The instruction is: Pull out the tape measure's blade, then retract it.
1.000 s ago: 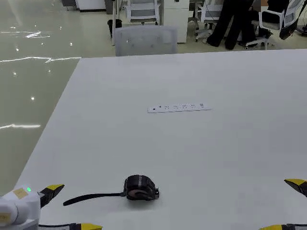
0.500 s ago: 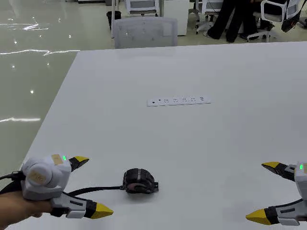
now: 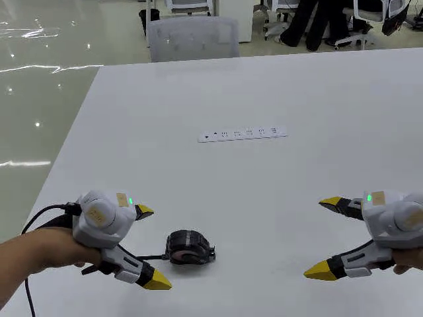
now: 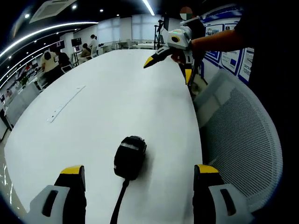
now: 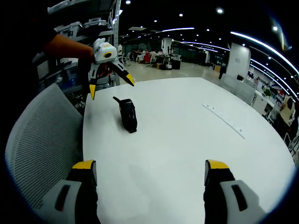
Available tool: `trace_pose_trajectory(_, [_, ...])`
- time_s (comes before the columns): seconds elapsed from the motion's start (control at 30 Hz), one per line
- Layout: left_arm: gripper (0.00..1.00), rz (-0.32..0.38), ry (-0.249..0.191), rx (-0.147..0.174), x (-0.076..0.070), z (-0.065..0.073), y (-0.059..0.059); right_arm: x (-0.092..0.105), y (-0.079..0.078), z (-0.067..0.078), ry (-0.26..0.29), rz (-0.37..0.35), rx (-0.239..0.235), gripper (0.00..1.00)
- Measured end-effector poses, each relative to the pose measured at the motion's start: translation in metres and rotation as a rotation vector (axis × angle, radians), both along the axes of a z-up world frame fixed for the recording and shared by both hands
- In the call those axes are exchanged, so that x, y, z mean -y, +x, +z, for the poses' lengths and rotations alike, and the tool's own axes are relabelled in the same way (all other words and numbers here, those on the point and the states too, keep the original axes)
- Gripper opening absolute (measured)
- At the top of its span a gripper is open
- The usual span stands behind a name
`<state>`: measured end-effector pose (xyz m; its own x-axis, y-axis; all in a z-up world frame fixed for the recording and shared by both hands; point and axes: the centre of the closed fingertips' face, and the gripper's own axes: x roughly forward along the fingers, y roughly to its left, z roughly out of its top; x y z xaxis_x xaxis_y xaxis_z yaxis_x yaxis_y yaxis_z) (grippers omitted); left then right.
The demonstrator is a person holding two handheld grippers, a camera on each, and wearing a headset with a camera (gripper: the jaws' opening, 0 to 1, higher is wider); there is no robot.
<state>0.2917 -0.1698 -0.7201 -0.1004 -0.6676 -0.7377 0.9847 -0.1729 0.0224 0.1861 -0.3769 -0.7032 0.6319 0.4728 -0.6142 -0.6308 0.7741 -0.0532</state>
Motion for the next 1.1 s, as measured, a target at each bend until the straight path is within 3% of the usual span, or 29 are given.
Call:
trace_pose_trajectory(0.17, [0.87, -0.058, 0.053, 0.010, 0.005, -0.010, 0.004, -0.013, 0.011, -0.009, -0.005, 0.066, -0.020, 0.97])
trace_pose_trajectory(0.4, [0.82, -0.079, 0.063, 0.042, 0.017, -0.013, 0.015, -0.030, 0.024, -0.012, 0.002, 0.161, -0.014, 0.93])
trace_pose_trajectory(0.47, [0.81, -0.096, 0.074, 0.042, 0.020, -0.015, 0.014, -0.038, 0.029, -0.011, 0.008, 0.203, 0.010, 0.92])
trace_pose_trajectory(0.57, [0.76, -0.134, 0.085, 0.061, 0.024, -0.018, 0.013, -0.047, 0.033, -0.017, 0.002, 0.241, -0.010, 0.89])
trace_pose_trajectory(0.63, [0.70, -0.157, 0.089, 0.092, 0.028, -0.022, 0.016, -0.052, 0.039, -0.021, 0.003, 0.252, -0.015, 0.88])
trace_pose_trajectory(0.73, [0.68, -0.155, 0.108, 0.080, 0.032, -0.026, 0.015, -0.059, 0.044, -0.027, -0.005, 0.269, -0.028, 0.87])
trace_pose_trajectory(0.87, [0.66, -0.178, 0.138, 0.087, 0.034, -0.035, 0.012, -0.065, 0.051, -0.038, -0.018, 0.273, -0.042, 0.84])
trace_pose_trajectory(1.1, [0.58, -0.163, 0.149, 0.100, 0.041, -0.041, 0.012, -0.075, 0.062, -0.044, -0.019, 0.274, -0.054, 0.79])
